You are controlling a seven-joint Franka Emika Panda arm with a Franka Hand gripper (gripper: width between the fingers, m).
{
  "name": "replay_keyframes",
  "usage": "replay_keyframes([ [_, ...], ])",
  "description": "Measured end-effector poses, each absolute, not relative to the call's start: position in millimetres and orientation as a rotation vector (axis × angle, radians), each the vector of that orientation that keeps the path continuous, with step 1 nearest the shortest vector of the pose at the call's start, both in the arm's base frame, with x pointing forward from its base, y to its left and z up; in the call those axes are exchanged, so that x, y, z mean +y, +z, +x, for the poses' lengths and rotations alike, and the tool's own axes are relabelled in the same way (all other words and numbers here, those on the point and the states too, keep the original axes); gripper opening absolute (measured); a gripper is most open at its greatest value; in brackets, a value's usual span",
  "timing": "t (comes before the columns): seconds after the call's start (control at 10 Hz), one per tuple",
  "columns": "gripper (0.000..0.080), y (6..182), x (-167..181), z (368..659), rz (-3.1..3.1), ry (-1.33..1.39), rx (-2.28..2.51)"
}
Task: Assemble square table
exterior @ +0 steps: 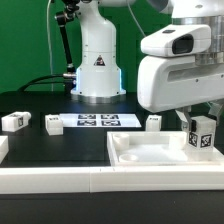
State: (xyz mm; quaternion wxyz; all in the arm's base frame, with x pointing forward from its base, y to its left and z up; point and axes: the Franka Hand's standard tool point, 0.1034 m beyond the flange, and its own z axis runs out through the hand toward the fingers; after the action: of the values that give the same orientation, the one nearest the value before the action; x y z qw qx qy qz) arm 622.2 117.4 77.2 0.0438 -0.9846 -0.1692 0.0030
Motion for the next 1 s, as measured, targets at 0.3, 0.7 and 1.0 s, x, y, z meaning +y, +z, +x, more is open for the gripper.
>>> replay_keyframes([
  [0.3,0.0294,76.8,117.3,621.8,-3.05,0.013,-0.147],
  [0.7,0.0294,76.5,117.2,621.6,-3.013,0.006,0.417],
  [1.0,0.0294,76.7,117.2,621.5,-2.906,0.034,0.821],
])
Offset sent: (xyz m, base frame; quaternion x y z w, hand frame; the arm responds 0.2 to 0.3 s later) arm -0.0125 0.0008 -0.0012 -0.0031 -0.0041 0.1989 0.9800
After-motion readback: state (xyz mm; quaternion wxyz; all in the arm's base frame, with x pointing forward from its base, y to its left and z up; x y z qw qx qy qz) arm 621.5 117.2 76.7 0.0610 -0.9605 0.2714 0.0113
